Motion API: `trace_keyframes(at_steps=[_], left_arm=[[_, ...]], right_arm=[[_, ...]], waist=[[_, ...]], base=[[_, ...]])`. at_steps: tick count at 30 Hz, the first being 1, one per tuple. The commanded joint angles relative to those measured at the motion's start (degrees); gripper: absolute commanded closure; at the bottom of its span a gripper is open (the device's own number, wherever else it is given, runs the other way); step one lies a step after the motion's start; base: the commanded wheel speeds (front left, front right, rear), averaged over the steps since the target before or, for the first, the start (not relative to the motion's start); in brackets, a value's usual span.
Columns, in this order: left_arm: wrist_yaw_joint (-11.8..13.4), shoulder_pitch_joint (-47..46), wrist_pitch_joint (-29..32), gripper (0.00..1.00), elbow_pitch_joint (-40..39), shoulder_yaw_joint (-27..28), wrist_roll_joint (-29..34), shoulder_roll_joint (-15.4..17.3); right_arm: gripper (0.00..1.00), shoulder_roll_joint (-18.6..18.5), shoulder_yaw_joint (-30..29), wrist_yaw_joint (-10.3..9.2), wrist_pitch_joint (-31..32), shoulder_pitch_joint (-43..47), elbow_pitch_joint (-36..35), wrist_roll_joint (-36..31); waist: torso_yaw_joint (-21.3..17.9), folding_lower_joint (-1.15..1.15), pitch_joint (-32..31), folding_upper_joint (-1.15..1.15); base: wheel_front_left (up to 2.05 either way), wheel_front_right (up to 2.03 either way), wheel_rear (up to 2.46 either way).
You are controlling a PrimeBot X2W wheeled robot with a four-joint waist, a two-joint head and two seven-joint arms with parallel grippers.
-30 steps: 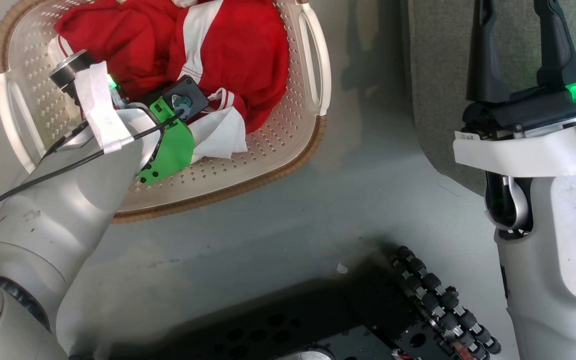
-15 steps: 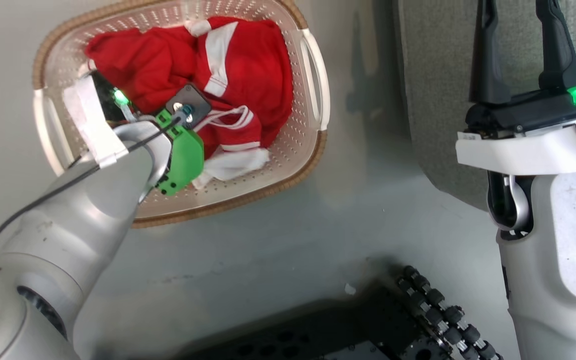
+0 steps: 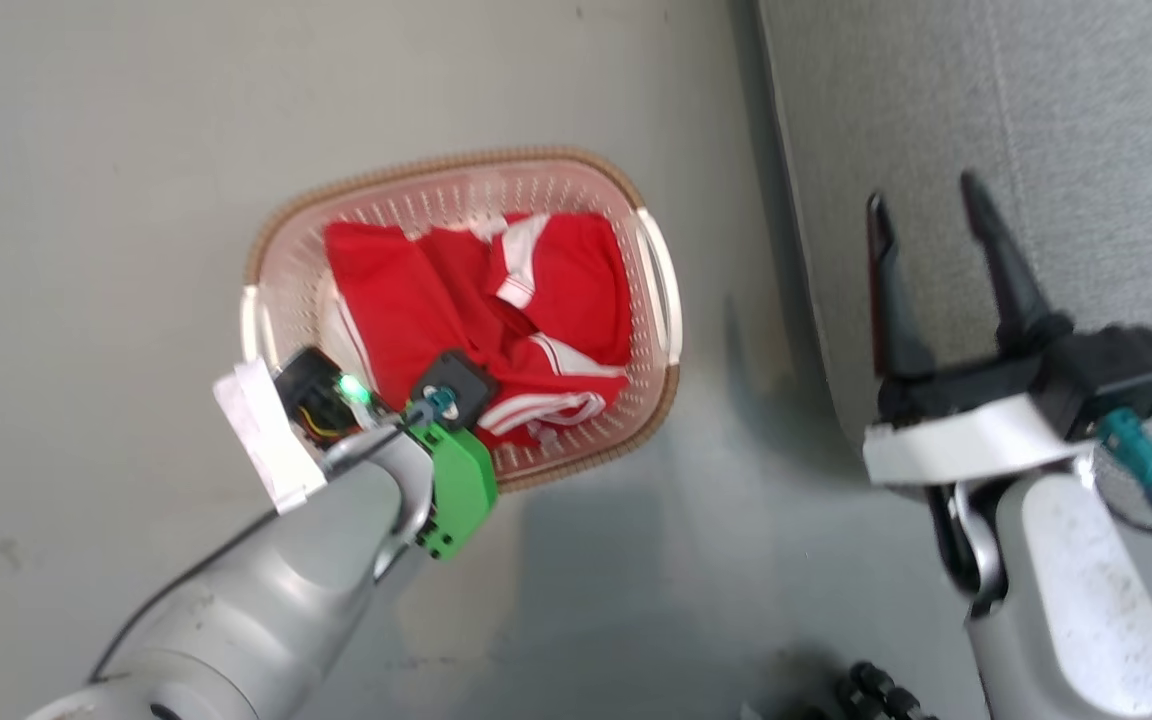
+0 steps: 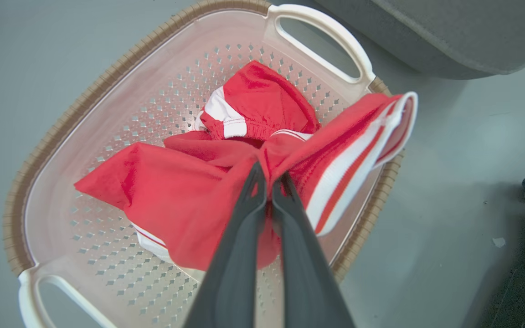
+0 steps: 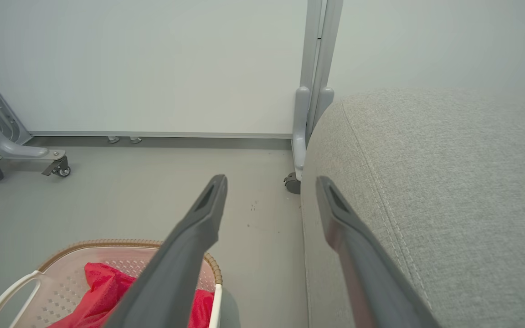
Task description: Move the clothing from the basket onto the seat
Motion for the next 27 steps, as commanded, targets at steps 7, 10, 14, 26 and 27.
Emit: trace_keyframes(at_steps=[7, 10, 14, 26, 27], left_arm=[[3.93, 9.76, -0.47, 1.0, -13.52, 9.64, -0.01, 1.64], [5.43, 13.67, -0.48, 1.0, -19.35, 14.01, 1.46, 2.55], [6.59, 18.54, -0.45, 1.0, -25.82, 19.22, 3.62, 3.45], [6.6, 26.84, -0.45, 1.0, -37.22, 28.93, 8.27, 3.75], [6.55, 27.24, -0.45, 1.0, -37.88, 29.4, 8.46, 3.68]], right_arm=[[0.0, -0.25, 2.3, -0.02, -0.18, 9.33, 2.72, -0.94], [0.0, -0.23, 2.85, -0.02, -0.18, 11.83, 3.42, -0.98], [0.0, -0.23, 3.27, -0.02, -0.18, 14.92, 4.17, -1.11], [0.0, -0.22, 5.4, -0.02, -0.18, 20.22, 5.15, -0.65], [0.0, -0.23, 5.63, -0.02, -0.18, 20.51, 5.15, -0.52]], waist=[[6.84, 0.0, -25.53, 0.0], [7.25, 0.0, -29.69, 0.0], [7.73, 0.0, -34.17, 0.0], [8.99, 0.0, -40.95, 0.0], [9.09, 0.0, -41.27, 0.0]], base=[[0.0, 0.0, 0.0], [0.0, 0.0, 0.0], [0.0, 0.0, 0.0], [0.0, 0.0, 0.0], [0.0, 0.0, 0.0]])
